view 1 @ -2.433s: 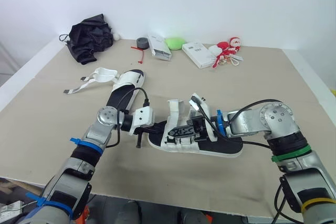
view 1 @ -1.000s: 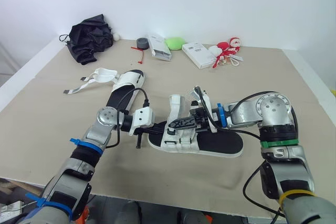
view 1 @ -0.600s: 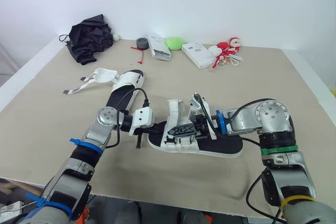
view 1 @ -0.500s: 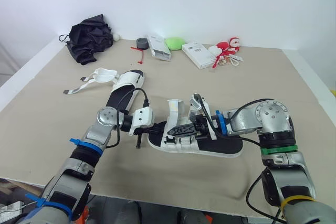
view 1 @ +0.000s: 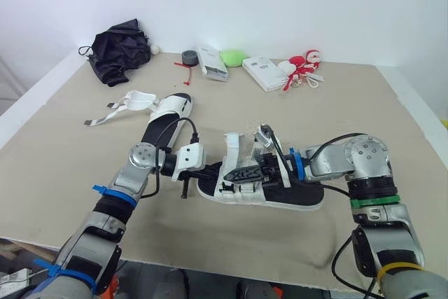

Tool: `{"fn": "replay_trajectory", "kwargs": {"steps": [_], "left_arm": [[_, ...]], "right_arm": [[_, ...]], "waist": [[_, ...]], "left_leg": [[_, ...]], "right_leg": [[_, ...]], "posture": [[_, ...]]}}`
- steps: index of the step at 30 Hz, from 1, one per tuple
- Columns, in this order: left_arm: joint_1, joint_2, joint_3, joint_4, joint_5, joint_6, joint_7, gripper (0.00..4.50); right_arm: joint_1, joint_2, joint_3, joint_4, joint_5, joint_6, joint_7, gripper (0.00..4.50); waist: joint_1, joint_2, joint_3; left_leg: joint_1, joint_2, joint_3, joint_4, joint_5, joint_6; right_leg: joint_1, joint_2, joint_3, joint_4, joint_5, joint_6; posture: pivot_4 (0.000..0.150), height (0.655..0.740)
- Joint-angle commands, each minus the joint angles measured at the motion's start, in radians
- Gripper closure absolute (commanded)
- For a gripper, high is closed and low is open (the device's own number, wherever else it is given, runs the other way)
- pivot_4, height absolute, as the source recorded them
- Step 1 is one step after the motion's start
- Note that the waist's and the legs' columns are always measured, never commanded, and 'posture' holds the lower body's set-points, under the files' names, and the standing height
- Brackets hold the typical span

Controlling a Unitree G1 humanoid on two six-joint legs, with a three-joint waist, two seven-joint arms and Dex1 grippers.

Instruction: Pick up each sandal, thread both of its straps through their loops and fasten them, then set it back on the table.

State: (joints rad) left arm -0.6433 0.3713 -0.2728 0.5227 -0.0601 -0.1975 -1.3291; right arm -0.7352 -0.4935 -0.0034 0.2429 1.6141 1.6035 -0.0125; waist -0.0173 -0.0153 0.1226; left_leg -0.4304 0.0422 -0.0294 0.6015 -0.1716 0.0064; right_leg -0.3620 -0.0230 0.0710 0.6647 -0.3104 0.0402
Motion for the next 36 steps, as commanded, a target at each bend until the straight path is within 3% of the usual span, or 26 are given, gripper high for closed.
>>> {"fn": "replay_trajectory", "kwargs": {"steps": [1,15,32,36], "left_arm": [[0.098,-0.002,-0.123,0.068,0.084,0.046,-0.042,4.50],[0.096,-0.001,-0.123,0.071,0.086,0.046,-0.041,4.50],[0.095,-0.002,-0.119,0.076,0.089,0.049,-0.037,4.50],[0.094,-0.002,-0.119,0.079,0.089,0.049,-0.037,4.50]], "right_arm": [[-0.001,0.000,0.000,-0.010,-0.002,0.003,-0.017,4.47],[0.047,0.003,0.036,-0.040,-0.044,0.011,-0.044,4.47],[0.134,0.002,0.133,-0.186,0.058,-0.003,-0.071,4.47],[0.112,-0.007,0.144,-0.219,-0.008,0.002,-0.064,4.47]], "waist": [[0.000,0.000,0.000],[0.000,0.000,0.000],[-0.001,-0.001,-0.004],[-0.001,0.000,-0.006]], "left_leg": [[0.000,0.000,0.000,0.000,0.000,0.000],[0.000,0.000,0.000,0.000,0.000,0.000],[0.007,0.000,-0.001,-0.001,-0.005,0.000],[0.007,0.000,-0.001,-0.001,-0.006,0.000]], "right_leg": [[0.000,0.000,0.000,0.000,0.000,0.000],[0.000,0.000,0.000,0.000,0.000,0.000],[0.008,0.000,-0.001,-0.001,-0.006,-0.001],[0.009,0.000,-0.001,-0.001,-0.006,-0.001]], "posture": [[0.150,0.7322],[0.150,0.7322],[0.150,0.7322],[0.150,0.7322]]}}
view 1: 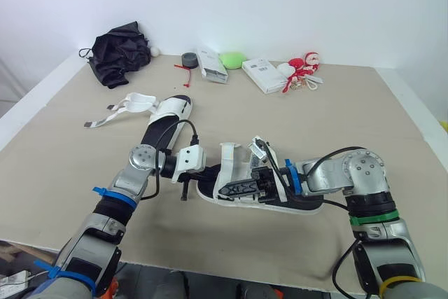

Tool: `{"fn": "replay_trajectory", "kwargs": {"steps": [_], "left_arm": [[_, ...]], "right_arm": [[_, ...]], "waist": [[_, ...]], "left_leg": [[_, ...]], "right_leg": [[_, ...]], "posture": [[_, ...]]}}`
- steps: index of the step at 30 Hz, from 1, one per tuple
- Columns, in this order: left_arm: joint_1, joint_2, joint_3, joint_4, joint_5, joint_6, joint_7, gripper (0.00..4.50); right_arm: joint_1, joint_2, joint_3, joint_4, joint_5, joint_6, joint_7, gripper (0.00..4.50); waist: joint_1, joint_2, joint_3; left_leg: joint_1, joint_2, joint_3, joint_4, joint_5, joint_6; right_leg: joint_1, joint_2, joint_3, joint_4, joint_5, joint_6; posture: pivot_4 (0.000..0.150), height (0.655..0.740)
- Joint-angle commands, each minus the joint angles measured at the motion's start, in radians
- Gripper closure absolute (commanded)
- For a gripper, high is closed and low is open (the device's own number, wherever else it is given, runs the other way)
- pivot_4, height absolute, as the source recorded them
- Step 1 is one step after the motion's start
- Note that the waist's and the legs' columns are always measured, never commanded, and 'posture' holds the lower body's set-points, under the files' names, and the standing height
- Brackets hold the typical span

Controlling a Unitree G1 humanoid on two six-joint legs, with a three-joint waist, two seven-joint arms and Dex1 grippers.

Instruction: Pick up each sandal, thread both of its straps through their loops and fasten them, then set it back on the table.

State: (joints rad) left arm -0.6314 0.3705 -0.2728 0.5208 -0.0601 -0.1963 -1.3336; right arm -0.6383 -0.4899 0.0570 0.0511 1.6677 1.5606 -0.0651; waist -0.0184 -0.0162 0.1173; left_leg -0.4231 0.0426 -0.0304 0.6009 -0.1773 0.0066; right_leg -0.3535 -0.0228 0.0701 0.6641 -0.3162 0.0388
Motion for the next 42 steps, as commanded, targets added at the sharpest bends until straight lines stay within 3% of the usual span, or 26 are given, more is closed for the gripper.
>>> {"fn": "replay_trajectory", "kwargs": {"steps": [1,10,15,21,27,42], "left_arm": [[0.082,-0.001,-0.118,0.082,0.089,0.047,-0.033,4.50],[0.080,-0.002,-0.121,0.081,0.089,0.047,-0.035,4.50],[0.077,-0.003,-0.120,0.080,0.090,0.049,-0.035,4.50],[0.078,-0.003,-0.121,0.080,0.092,0.047,-0.037,4.50],[0.077,-0.004,-0.122,0.083,0.093,0.044,-0.038,4.50],[0.083,-0.008,-0.125,0.085,0.094,0.042,-0.034,4.50]], "right_arm": [[0.013,-0.012,0.089,-0.034,-0.082,0.046,-0.010,4.47],[-0.069,-0.008,0.033,0.086,-0.239,0.017,0.013,4.47],[-0.063,-0.013,0.023,0.064,-0.314,0.051,0.056,4.47],[-0.035,-0.022,0.005,0.019,-0.258,0.054,0.110,4.47],[-0.095,0.018,-0.108,0.127,-0.134,0.053,0.104,4.47],[-0.098,-0.007,-0.094,0.164,0.056,-0.006,-0.015,4.47]], "waist": [[0.000,0.001,-0.001],[-0.001,0.003,-0.003],[0.000,0.004,-0.004],[0.001,0.004,-0.003],[0.001,0.004,-0.003],[0.001,0.004,-0.002]], "left_leg": [[0.000,0.000,0.000,0.000,0.000,0.000],[0.002,0.000,0.000,0.000,0.000,0.000],[0.001,0.000,0.000,0.000,-0.001,0.000],[0.000,0.000,0.000,0.000,-0.002,0.000],[0.000,-0.001,0.000,0.000,-0.002,0.000],[0.000,-0.001,0.000,0.000,-0.002,0.000]], "right_leg": [[0.000,0.000,0.000,0.000,0.000,0.000],[0.001,0.000,0.000,0.000,0.000,0.000],[0.001,0.000,0.000,0.000,-0.001,0.000],[0.001,-0.001,0.000,0.000,-0.001,0.000],[0.001,-0.001,0.000,-0.001,-0.001,0.000],[0.001,-0.001,0.000,-0.001,-0.001,0.000]], "posture": [[0.150,0.7322],[0.150,0.7322],[0.150,0.7322],[0.150,0.7322],[0.150,0.7322],[0.150,0.7322]]}}
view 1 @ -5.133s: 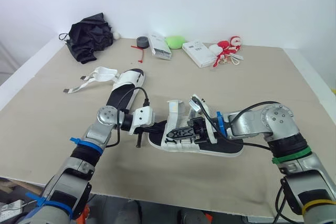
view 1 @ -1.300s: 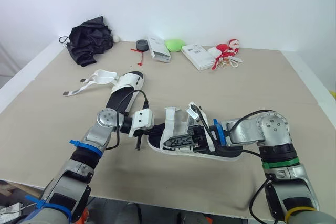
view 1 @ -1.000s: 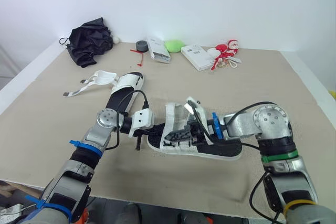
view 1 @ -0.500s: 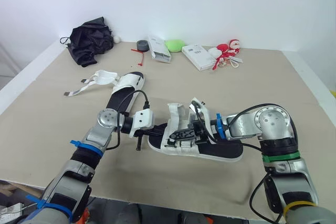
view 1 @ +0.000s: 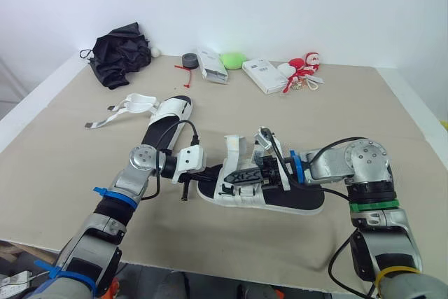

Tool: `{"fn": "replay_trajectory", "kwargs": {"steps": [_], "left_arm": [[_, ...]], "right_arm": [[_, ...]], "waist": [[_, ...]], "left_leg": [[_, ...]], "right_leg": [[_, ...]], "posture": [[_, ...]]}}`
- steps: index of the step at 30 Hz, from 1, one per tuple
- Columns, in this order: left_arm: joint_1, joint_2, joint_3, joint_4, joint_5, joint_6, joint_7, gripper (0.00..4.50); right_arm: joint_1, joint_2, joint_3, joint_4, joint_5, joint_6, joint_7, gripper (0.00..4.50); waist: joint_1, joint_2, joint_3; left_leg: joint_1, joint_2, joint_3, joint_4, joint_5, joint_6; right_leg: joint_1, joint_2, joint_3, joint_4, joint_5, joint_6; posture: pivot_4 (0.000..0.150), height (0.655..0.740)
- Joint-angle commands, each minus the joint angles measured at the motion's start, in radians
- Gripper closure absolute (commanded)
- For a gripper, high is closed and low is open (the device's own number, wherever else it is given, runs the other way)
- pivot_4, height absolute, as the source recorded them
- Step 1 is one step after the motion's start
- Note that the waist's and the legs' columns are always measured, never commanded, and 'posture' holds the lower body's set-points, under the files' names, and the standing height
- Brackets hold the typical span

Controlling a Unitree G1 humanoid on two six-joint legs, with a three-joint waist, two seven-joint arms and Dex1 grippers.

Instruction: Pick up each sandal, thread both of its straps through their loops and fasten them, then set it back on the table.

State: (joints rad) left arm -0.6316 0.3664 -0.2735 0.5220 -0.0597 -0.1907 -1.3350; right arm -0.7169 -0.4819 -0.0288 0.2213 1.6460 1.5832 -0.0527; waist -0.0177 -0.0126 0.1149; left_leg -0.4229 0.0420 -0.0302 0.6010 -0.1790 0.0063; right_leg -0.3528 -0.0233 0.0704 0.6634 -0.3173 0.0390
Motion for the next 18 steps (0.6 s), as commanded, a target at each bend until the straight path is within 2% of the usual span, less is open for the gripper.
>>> {"fn": "replay_trajectory", "kwargs": {"steps": [1,18], "left_arm": [[0.083,-0.004,-0.124,0.084,0.094,0.036,-0.032,4.50],[0.085,-0.004,-0.120,0.082,0.092,0.040,-0.025,4.50]], "right_arm": [[-0.015,-0.019,0.000,-0.008,0.092,-0.035,-0.040,4.47],[0.090,-0.115,0.188,-0.118,0.233,-0.114,-0.142,4.47]], "waist": [[0.000,0.000,0.000],[0.000,0.000,0.000]], "left_leg": [[0.000,0.000,0.000,0.000,0.000,0.000],[0.000,0.000,0.000,0.000,0.000,0.000]], "right_leg": [[0.000,0.000,0.000,0.000,0.000,0.000],[0.000,0.000,0.000,0.000,0.000,0.000]], "posture": [[0.150,0.7322],[0.150,0.7322]]}}
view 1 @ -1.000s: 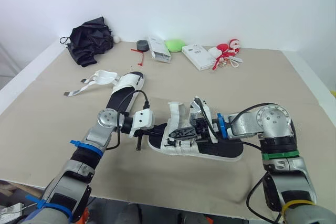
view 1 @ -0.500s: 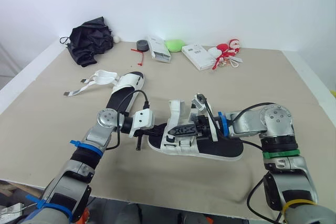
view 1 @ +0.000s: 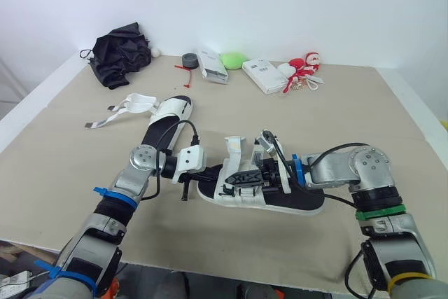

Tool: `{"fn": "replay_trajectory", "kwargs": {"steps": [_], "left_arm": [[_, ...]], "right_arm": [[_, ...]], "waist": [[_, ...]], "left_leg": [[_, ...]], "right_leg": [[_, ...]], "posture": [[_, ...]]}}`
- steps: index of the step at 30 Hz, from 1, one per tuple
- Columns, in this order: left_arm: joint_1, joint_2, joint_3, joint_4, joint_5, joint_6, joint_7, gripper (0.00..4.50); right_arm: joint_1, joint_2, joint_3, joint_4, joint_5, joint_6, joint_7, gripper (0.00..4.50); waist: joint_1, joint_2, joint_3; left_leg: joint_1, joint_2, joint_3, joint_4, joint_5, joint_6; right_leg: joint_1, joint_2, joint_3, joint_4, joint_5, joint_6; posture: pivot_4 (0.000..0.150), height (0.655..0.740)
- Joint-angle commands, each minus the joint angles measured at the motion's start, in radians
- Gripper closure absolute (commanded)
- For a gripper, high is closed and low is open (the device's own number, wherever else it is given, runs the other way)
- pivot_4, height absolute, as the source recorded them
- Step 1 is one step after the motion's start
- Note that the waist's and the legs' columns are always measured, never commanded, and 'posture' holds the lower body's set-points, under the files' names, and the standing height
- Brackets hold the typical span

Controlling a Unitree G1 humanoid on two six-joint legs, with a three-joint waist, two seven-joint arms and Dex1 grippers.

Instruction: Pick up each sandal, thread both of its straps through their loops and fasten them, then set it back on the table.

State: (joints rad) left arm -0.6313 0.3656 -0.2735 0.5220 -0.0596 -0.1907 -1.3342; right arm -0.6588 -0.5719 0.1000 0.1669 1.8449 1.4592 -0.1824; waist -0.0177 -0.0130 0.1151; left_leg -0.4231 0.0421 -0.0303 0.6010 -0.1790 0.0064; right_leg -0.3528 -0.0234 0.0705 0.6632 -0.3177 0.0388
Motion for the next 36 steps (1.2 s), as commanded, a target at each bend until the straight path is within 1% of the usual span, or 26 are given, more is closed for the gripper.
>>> {"fn": "replay_trajectory", "kwargs": {"steps": [1,4,7,11,14,16,21,22,25,31,32,34,35,36], "left_arm": [[0.085,-0.004,-0.120,0.082,0.092,0.040,-0.025,4.50],[0.086,-0.005,-0.119,0.083,0.092,0.041,-0.024,4.50],[0.086,-0.005,-0.118,0.082,0.092,0.042,-0.023,4.50],[0.087,-0.005,-0.117,0.082,0.093,0.042,-0.023,4.50],[0.087,-0.005,-0.117,0.081,0.093,0.042,-0.022,4.50],[0.087,-0.005,-0.116,0.081,0.093,0.042,-0.021,4.50],[0.086,-0.004,-0.116,0.081,0.093,0.043,-0.020,4.50],[0.086,-0.004,-0.116,0.082,0.093,0.043,-0.020,4.50],[0.082,-0.006,-0.115,0.086,0.094,0.041,-0.021,4.50],[0.071,-0.008,-0.112,0.097,0.097,0.038,-0.024,4.50],[0.069,-0.008,-0.112,0.099,0.097,0.037,-0.025,4.50],[0.067,-0.008,-0.111,0.102,0.098,0.036,-0.025,4.50],[0.066,-0.007,-0.111,0.104,0.099,0.035,-0.025,4.50],[0.064,-0.007,-0.111,0.106,0.099,0.035,-0.025,4.50]], "right_arm": [[0.045,-0.033,0.081,-0.091,0.027,0.013,-0.012,4.47],[0.070,-0.048,0.124,-0.137,0.028,0.000,-0.013,4.47],[0.067,-0.054,0.154,-0.169,-0.035,0.009,-0.002,4.47],[0.050,-0.047,0.158,-0.165,-0.110,0.007,0.015,4.47],[0.017,-0.046,0.151,-0.179,-0.208,0.007,0.056,4.47],[0.004,-0.052,0.151,-0.209,-0.265,0.016,0.105,4.47],[0.011,-0.092,0.158,-0.366,-0.410,0.003,0.298,4.47],[0.016,-0.100,0.161,-0.393,-0.439,-0.008,0.339,4.47],[0.029,-0.122,0.189,-0.461,-0.526,-0.038,0.448,4.47],[0.039,-0.125,0.221,-0.493,-0.667,-0.072,0.592,4.47],[0.039,-0.123,0.222,-0.494,-0.686,-0.076,0.613,4.47],[0.036,-0.114,0.208,-0.480,-0.711,-0.081,0.641,3.79],[0.033,-0.107,0.194,-0.468,-0.715,-0.080,0.654,3.54],[0.020,-0.097,0.173,-0.440,-0.719,-0.075,0.660,3.02]], "waist": [[0.000,0.000,0.000],[0.000,0.000,0.000],[0.000,0.000,0.000],[0.001,-0.001,-0.001],[0.001,-0.001,-0.001],[0.001,-0.001,-0.001],[0.001,0.000,0.000],[0.001,0.000,0.000],[0.003,-0.001,0.000],[0.003,-0.001,0.000],[0.003,-0.001,0.000],[0.003,-0.001,0.000],[0.003,-0.001,0.000],[0.003,-0.001,0.000]], "left_leg": [[0.000,0.000,0.000,0.000,0.000,0.000],[0.000,0.000,0.000,0.000,0.000,0.000],[0.000,0.000,-0.001,0.000,0.000,0.001],[0.000,0.000,-0.001,0.000,-0.001,0.000],[0.000,0.000,-0.001,0.000,-0.001,0.000],[0.000,0.000,-0.001,0.000,-0.001,0.000],[0.000,-0.001,-0.002,0.000,-0.001,0.000],[0.000,-0.001,-0.003,0.000,-0.002,-0.001],[0.000,-0.003,-0.005,0.000,-0.003,-0.003],[0.000,-0.007,-0.006,0.000,-0.004,-0.004],[0.000,-0.007,-0.006,0.000,-0.004,-0.004],[0.000,-0.007,-0.007,0.000,-0.004,-0.004],[0.000,-0.007,-0.008,0.000,-0.004,-0.005],[0.000,-0.007,-0.008,0.000,-0.004,-0.005]], "right_leg": [[0.000,0.000,0.000,0.000,0.000,0.000],[0.000,0.000,0.000,0.000,-0.001,0.000],[0.001,0.000,0.000,-0.001,-0.001,0.000],[0.001,0.000,0.000,-0.001,-0.002,0.000],[0.001,0.000,0.000,-0.001,-0.002,-0.001],[0.001,0.000,-0.001,-0.001,-0.002,-0.001],[0.001,-0.001,-0.001,-0.001,-0.003,-0.001],[0.001,-0.001,-0.001,-0.001,-0.006,0.004],[0.001,-0.002,-0.001,-0.002,-0.007,0.003],[0.004,-0.004,-0.001,-0.002,-0.008,0.003],[0.004,-0.004,-0.001,-0.002,-0.010,0.006],[0.004,-0.004,-0.002,-0.002,-0.010,0.006],[0.004,-0.004,-0.002,-0.002,-0.010,0.006],[0.004,-0.004,-0.002,-0.002,-0.010,0.006]], "posture": [[0.150,0.7322],[0.150,0.7322],[0.150,0.7322],[0.150,0.7322],[0.150,0.7322],[0.150,0.7322],[0.150,0.7322],[0.150,0.7322],[0.150,0.7322],[0.150,0.7322],[0.150,0.7322],[0.150,0.7322],[0.150,0.7322],[0.150,0.7322]]}}
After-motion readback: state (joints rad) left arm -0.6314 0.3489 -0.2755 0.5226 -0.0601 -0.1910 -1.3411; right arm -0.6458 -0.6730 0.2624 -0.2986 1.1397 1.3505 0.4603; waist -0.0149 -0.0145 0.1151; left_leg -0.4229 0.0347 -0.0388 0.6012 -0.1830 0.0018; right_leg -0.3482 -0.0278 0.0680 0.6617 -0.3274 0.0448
